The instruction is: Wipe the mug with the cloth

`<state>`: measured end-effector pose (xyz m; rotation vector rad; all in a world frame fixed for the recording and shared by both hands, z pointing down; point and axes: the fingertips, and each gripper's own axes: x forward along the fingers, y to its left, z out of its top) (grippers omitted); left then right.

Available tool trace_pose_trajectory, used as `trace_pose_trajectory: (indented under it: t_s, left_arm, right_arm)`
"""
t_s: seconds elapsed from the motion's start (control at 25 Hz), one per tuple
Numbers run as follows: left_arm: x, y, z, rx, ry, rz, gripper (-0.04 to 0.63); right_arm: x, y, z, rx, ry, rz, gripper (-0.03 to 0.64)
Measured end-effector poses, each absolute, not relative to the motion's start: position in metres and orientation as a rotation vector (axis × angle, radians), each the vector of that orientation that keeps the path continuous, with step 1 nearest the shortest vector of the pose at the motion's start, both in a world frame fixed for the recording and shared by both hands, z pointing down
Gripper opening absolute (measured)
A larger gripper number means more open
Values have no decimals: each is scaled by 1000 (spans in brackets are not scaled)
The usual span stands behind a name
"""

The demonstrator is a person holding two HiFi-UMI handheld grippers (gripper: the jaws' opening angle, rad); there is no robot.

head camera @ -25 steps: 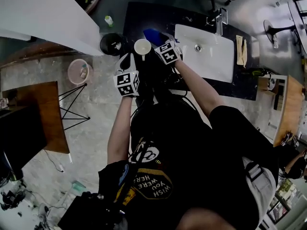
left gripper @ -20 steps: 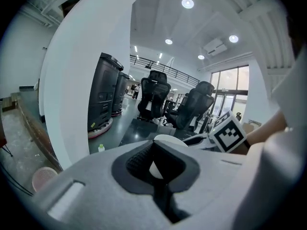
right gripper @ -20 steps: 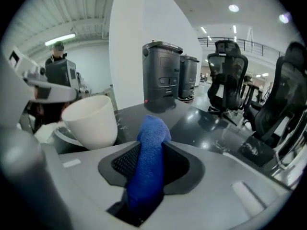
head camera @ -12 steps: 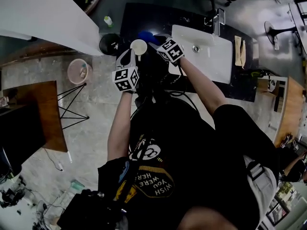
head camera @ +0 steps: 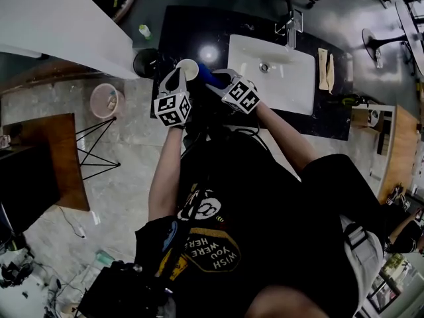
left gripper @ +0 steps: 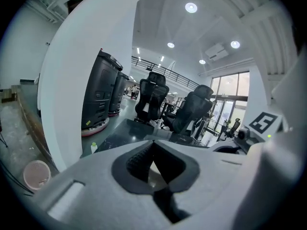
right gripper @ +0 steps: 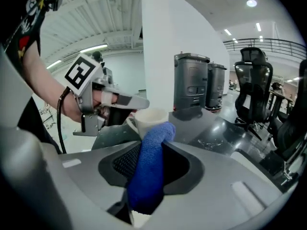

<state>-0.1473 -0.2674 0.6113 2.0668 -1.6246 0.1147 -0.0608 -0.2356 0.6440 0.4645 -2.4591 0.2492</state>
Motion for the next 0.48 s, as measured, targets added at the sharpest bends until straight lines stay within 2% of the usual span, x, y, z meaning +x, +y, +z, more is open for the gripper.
trace_pose_trajectory:
  t_s: [0.24, 0.48]
  left_arm:
    - [-147, -265, 612, 2052, -1623, 107, 5]
    - [-138, -264, 611, 2049, -1621, 92, 5]
  right_arm:
    - [-53, -304, 646, 637, -2413, 308, 133]
    - [-62, -248, 645, 448, -2407, 236, 133]
